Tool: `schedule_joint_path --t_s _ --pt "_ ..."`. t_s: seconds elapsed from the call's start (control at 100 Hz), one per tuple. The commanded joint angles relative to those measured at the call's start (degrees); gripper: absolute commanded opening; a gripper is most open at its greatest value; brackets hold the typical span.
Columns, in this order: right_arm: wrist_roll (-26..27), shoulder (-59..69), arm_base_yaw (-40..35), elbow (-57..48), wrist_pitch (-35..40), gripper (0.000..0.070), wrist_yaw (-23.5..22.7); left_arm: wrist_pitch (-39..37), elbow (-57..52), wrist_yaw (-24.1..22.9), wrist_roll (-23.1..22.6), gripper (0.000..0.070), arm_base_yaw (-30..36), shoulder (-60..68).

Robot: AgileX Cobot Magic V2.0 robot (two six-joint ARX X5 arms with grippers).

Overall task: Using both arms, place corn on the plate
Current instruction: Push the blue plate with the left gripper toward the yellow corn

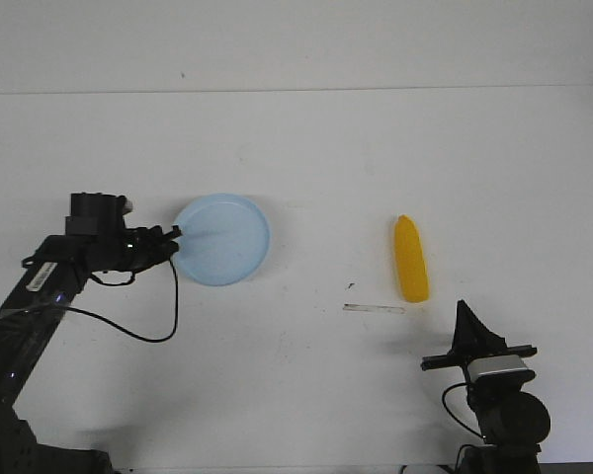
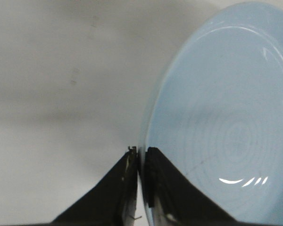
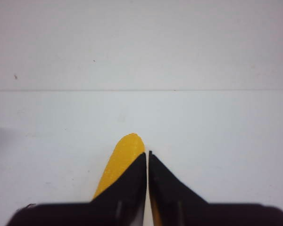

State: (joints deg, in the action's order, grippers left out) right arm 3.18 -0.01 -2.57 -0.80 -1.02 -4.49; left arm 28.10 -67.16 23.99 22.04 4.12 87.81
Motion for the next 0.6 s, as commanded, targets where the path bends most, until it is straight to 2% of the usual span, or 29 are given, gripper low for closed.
schedule_joint_path --t_s 0.0,0.1,0.27,0.48,0.59 --pt "-0.3 0.1 0.0 0.1 -0.7 0.0007 0.0 -0.1 -0.8 0.5 0.2 0.0001 3.0 1.5" --pt "-0.3 0.1 0.0 0.1 -0.7 0.0007 0.0 -0.9 -0.8 0.4 0.6 0.0001 9.0 2.8" --pt "-0.3 0.1 0.0 0.1 -0.7 0.0007 0.0 -2.7 -0.8 -0.1 4.8 0.0001 16.3 6.1" --pt "-0.3 0.1 0.0 0.1 -0.7 0.0007 0.0 -6.0 -0.8 -1.6 12.1 0.0001 20.5 10.6" --pt "-0.3 0.1 0.0 0.1 -0.7 0.0007 0.0 -5.8 -0.8 -3.4 12.5 0.0001 20.7 11.2"
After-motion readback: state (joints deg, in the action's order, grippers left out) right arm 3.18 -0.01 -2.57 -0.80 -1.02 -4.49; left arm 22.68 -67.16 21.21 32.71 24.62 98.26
